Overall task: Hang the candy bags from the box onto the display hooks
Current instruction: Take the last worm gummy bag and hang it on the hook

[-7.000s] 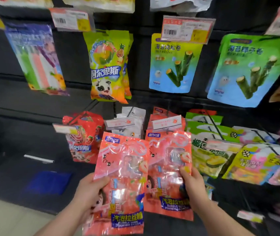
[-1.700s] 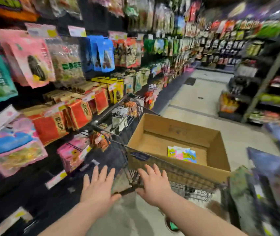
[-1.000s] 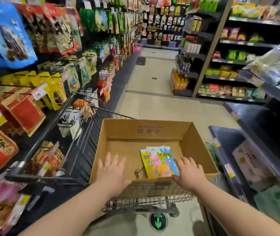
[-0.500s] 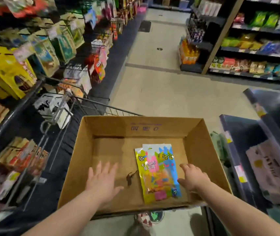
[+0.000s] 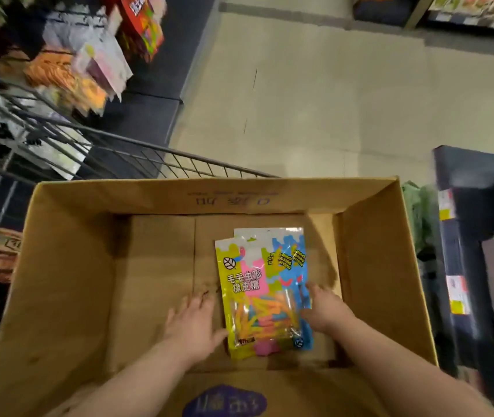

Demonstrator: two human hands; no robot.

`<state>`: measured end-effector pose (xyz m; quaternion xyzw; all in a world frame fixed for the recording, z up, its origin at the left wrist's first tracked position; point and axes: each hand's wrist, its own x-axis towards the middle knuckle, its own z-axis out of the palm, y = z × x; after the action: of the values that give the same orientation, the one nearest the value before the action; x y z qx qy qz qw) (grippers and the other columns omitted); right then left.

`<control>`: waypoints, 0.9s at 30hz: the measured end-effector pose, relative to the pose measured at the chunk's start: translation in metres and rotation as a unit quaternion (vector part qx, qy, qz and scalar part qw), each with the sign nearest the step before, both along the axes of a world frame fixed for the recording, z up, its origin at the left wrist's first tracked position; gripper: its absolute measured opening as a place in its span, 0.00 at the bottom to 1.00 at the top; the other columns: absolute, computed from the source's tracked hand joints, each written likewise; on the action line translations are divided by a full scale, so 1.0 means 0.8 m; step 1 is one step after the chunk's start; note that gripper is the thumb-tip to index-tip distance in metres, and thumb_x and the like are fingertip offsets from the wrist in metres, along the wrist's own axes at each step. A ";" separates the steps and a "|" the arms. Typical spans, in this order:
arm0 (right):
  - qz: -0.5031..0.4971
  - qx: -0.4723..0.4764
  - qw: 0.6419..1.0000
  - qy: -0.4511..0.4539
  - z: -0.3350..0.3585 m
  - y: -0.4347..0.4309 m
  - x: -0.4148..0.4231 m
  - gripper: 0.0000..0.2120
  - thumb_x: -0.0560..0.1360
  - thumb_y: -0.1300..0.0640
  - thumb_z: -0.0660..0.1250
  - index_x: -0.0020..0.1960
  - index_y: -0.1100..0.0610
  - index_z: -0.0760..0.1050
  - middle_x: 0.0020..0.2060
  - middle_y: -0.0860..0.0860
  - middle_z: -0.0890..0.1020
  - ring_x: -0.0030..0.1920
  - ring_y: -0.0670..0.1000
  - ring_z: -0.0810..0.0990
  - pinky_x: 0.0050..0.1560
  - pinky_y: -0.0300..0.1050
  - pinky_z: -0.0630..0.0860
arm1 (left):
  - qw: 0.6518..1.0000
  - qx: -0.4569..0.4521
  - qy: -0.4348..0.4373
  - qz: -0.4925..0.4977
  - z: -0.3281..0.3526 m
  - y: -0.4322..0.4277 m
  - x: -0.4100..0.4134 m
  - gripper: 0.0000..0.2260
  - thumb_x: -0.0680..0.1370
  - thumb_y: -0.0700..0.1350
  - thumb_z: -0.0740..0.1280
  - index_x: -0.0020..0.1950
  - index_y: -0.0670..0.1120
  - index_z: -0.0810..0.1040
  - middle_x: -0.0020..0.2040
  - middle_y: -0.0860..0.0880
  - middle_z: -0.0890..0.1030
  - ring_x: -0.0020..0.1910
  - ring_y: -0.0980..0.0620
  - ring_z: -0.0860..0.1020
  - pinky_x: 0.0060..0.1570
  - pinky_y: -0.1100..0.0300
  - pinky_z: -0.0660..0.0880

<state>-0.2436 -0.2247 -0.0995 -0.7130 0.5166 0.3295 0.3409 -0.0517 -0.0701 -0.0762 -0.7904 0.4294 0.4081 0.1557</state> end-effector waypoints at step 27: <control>-0.421 0.201 0.851 -0.241 -0.046 0.011 -0.005 0.08 0.77 0.58 0.67 0.55 0.59 0.78 0.49 0.56 0.85 0.48 0.55 0.85 0.46 0.46 0.80 | 0.726 -0.113 0.295 0.610 -0.057 -0.005 -0.004 0.11 0.72 0.34 0.73 0.51 0.44 0.77 0.45 0.43 0.84 0.45 0.43 0.82 0.52 0.49 0.78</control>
<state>-0.2475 -0.2156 -0.1360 -0.4004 0.5915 0.0687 0.6965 -0.0545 -0.0741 -0.1217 -0.7335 -0.0786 0.5761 -0.3520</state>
